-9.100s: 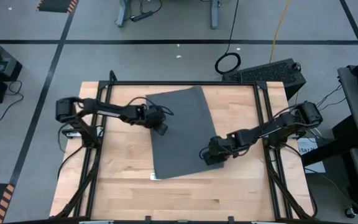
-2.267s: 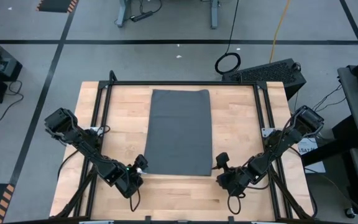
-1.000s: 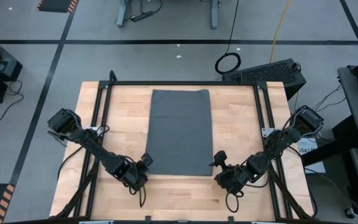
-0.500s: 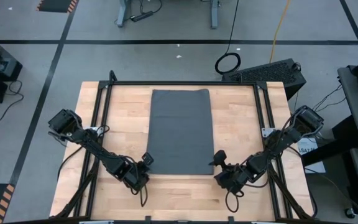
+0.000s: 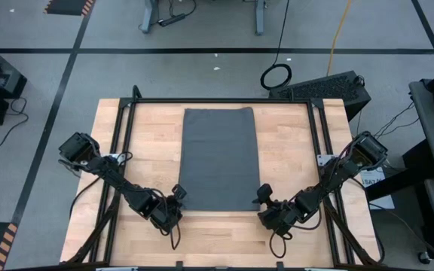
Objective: Roll towel
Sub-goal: Fold the gray towel on the center of table
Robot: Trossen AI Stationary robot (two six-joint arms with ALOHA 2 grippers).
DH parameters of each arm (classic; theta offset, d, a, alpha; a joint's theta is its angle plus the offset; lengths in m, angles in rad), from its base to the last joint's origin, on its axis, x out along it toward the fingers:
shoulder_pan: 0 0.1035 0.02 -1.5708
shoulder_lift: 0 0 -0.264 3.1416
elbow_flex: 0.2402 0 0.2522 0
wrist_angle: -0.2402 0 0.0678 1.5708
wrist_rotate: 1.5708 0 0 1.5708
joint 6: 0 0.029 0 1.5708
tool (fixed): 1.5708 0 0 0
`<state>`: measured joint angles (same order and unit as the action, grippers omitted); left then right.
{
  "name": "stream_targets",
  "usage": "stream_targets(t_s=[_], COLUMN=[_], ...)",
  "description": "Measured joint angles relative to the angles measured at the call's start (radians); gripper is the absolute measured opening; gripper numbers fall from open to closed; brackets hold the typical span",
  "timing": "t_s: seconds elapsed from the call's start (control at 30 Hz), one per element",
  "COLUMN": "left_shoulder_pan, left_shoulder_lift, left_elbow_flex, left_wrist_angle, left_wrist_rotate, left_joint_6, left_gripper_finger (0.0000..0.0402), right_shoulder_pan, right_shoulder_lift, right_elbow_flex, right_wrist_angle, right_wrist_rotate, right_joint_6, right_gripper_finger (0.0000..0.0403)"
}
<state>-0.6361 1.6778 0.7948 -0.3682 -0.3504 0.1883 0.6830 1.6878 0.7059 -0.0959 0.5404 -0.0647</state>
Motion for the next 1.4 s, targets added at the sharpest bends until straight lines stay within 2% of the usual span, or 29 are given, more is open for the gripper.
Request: stream_targets(t_s=[0.27, 0.4, 0.57, 0.63, 0.93, 1.13, 1.4], left_shoulder_pan=[-0.005, -0.005, -0.005, -0.005, -0.07, -0.11, -0.132], left_shoulder_lift=[0.0, 0.0, 0.0, 0.0, 0.001, 0.001, 0.001], left_elbow_flex=[0.0, 0.0, 0.0, -0.001, -0.001, 0.0, 0.0], left_wrist_angle=[0.023, 0.026, 0.038, 0.054, 0.146, 0.173, 0.158], left_wrist_rotate=[0.002, 0.003, 0.003, 0.008, 0.017, 0.006, -0.006], left_joint_6=[-0.051, -0.051, -0.077, -0.113, -0.305, -0.353, -0.393], left_gripper_finger=[0.0001, 0.0001, 0.0001, 0.0001, 0.0001, 0.0001, 0.0001], right_shoulder_pan=[-0.002, -0.004, -0.006, -0.007, -0.001, 0.01, 0.045], right_shoulder_lift=[0.003, 0.005, 0.006, 0.007, 0.006, 0.005, 0.004], right_elbow_flex=[-0.002, -0.003, -0.005, -0.006, -0.005, -0.003, 0.055], right_wrist_angle=[0.021, 0.02, 0.04, 0.067, 0.121, 0.138, 0.129], right_wrist_rotate=[-0.008, -0.024, -0.044, -0.045, -0.086, -0.151, -0.159], right_joint_6=[0.008, 0.036, 0.049, 0.048, 0.122, 0.232, 0.289], right_gripper_finger=[0.0191, 0.0129, 0.0032, 0.0009, 0.0003, 0.0002, 0.0001])
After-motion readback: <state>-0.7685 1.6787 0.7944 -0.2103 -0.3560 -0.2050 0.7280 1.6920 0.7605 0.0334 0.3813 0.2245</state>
